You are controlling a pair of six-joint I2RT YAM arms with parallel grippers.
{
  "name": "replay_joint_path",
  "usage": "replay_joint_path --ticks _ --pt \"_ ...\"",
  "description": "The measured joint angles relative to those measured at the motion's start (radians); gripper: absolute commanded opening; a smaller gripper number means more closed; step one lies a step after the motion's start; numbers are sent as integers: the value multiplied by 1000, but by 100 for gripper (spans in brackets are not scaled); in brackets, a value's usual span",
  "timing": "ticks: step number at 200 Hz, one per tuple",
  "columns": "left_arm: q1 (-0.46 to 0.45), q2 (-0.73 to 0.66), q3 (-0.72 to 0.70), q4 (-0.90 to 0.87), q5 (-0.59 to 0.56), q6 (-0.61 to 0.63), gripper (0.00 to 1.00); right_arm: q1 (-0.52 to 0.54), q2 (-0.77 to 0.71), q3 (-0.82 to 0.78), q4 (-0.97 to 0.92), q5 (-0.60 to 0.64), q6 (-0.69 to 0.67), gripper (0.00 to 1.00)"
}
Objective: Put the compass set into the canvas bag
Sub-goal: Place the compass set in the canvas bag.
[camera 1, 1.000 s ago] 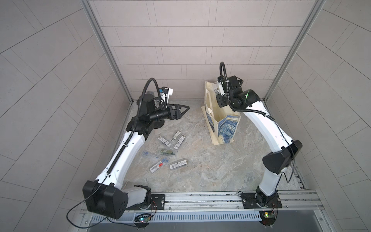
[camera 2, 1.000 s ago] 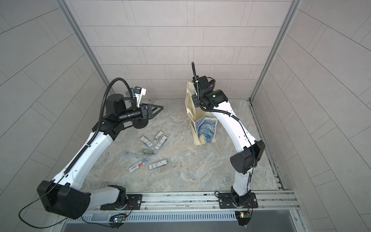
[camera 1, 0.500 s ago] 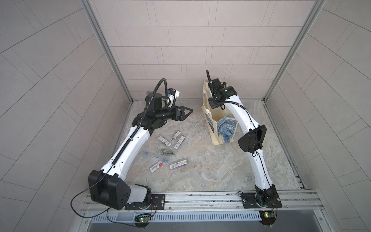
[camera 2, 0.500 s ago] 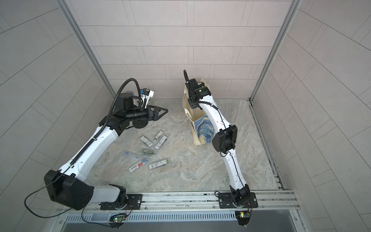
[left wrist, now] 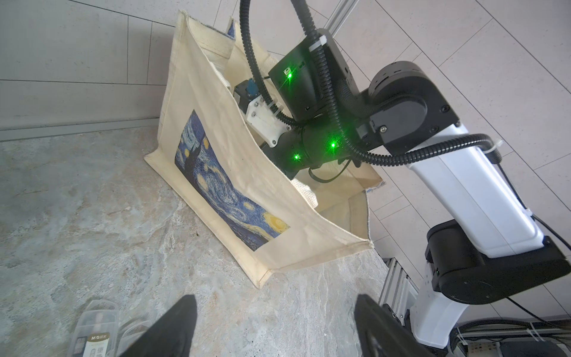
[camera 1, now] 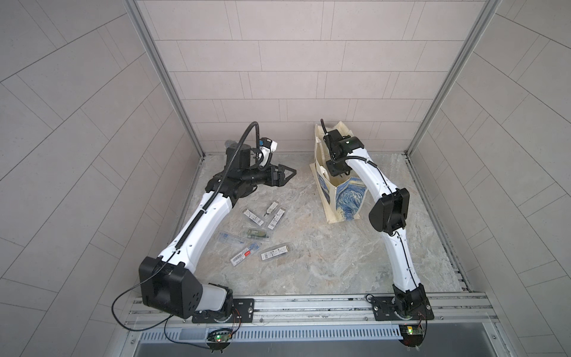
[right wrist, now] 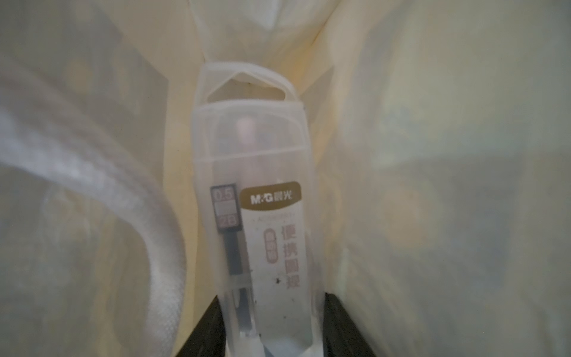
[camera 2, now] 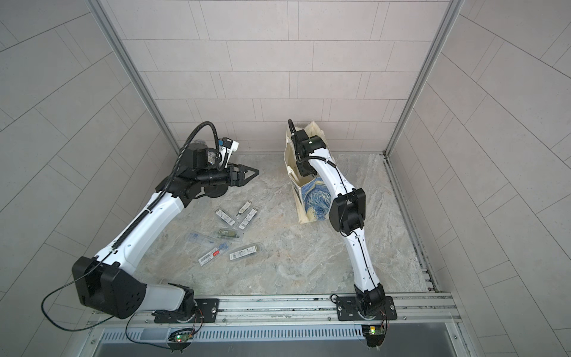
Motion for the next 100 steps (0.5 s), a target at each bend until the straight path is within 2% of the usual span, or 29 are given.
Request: replay_joint_path --ticks 100 --pt "0 0 0 -51 -23 50 85 -9 125 -8 7 -5 23 0"
